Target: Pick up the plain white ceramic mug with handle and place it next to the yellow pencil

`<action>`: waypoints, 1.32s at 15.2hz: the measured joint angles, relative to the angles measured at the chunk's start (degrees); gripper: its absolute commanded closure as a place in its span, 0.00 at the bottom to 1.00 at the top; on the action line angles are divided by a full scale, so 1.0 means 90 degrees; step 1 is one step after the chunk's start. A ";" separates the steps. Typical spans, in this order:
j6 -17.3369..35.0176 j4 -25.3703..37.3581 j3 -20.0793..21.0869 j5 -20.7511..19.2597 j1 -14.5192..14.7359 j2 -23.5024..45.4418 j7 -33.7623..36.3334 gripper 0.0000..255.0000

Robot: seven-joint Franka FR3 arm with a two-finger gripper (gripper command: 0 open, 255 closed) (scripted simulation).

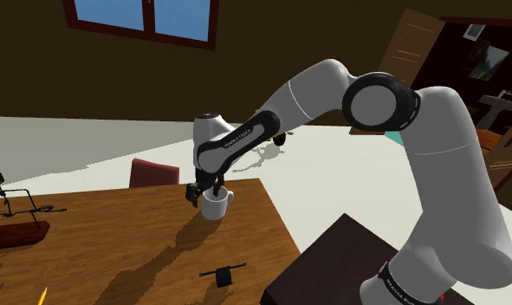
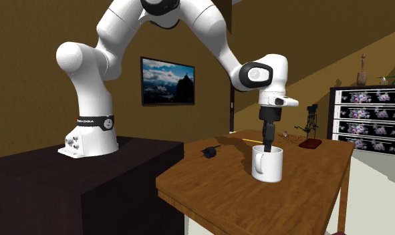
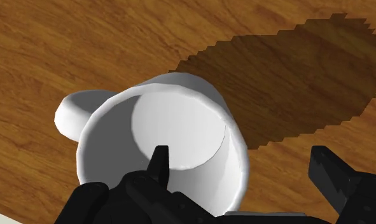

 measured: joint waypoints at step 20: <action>0.0200 0.0022 -0.0025 -0.0027 0.0014 0.0218 0.0012 1.00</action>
